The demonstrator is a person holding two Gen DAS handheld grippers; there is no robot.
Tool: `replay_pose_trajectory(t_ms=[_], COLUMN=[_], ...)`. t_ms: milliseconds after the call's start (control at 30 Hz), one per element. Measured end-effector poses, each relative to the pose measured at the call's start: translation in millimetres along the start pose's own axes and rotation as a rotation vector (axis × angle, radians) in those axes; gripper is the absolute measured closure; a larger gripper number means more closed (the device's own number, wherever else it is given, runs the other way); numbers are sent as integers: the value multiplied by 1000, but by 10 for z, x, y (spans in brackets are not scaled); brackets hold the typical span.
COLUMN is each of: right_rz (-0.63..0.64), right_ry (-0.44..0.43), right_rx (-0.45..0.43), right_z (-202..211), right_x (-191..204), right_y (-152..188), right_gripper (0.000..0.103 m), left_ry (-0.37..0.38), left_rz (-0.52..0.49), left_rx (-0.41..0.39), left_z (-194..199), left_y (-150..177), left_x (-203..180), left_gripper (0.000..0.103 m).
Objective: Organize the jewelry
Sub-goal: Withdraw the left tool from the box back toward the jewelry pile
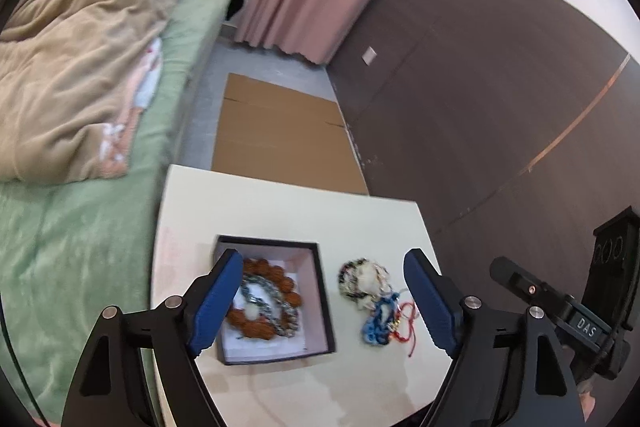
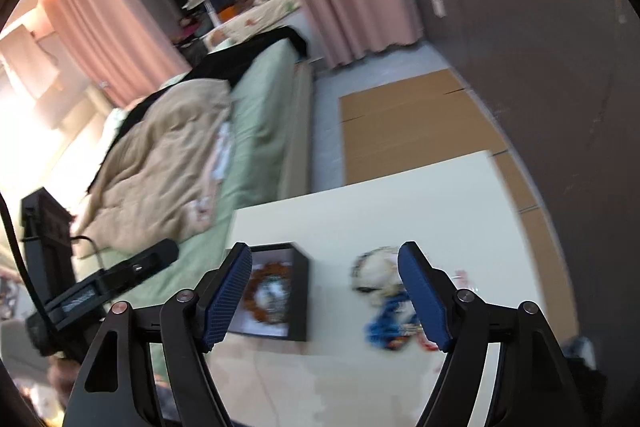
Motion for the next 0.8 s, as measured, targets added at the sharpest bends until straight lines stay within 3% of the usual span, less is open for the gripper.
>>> replay_pose_trajectory(t_ms=[233, 500, 633, 800], right_rz=[-32, -161, -228, -291], right_ry=[80, 37, 14, -12], right_rx=[48, 53, 69, 101], right_z=[70, 82, 21, -122], right_x=[-416, -865, -1043, -1270], right_y=[139, 289, 409, 436], right_gripper=[28, 28, 28, 38], left_ry=[10, 3, -17, -40], left_rz=[-72, -100, -121, -127], left_rx=[64, 137, 193, 260], left_z=[-246, -622, -874, -1196], left_y=[180, 304, 362, 401], left_x=[-343, -615, -730, -780], left_gripper=[20, 20, 30, 41])
Point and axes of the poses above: each gripper's, at about its wrist camera, not at the fingertips, and z roughly against the way its jaws point, x to its left, y to its underside, the point moved 1 cm from there along -z, roughly the way its jaws point, and after that the axes turned 4 degrees about z, right-handed, at the moved point
